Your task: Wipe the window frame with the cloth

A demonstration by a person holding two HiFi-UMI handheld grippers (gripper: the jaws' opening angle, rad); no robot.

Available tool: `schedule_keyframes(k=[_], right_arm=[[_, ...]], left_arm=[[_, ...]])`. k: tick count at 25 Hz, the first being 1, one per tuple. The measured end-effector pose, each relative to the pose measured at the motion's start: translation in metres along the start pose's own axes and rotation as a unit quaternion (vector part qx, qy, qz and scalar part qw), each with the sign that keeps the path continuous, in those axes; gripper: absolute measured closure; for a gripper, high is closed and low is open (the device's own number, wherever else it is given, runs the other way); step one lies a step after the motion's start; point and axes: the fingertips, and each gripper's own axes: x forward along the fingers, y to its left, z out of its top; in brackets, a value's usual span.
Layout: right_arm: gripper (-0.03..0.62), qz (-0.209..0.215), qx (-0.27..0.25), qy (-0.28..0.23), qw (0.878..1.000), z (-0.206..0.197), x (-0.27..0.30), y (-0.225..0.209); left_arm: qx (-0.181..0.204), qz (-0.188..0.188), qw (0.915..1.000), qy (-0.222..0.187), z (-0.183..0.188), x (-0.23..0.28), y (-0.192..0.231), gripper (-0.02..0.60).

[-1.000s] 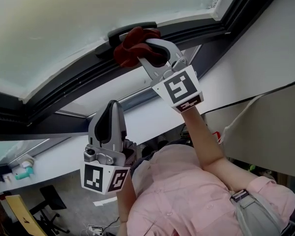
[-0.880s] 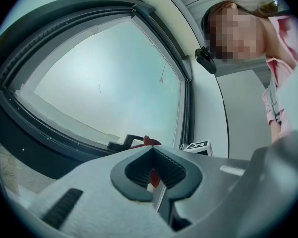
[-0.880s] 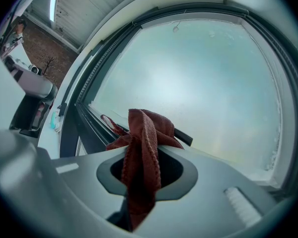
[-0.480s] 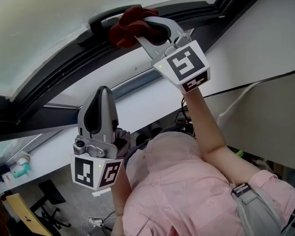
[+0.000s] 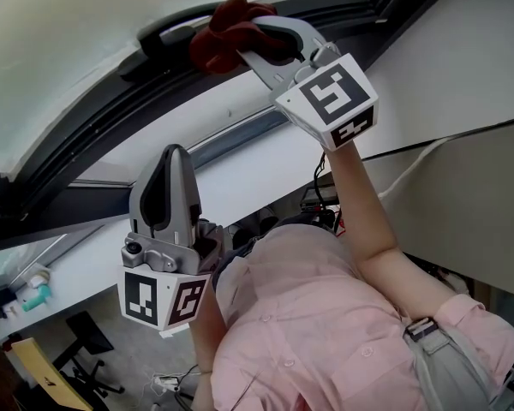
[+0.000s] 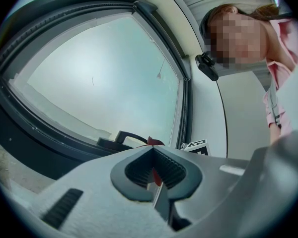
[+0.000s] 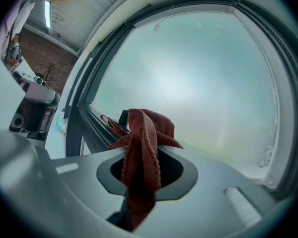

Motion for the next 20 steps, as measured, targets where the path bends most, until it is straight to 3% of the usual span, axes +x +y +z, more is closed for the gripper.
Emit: schedule_keyframes(k=[20], right_arm=[[0.52,-0.011,0.009,0.012,1.0,-0.015,-0.017,-0.032]], left_arm=[[-0.003,-0.009,1.0,-0.002,-0.003,0.015,-0.015,0.584]])
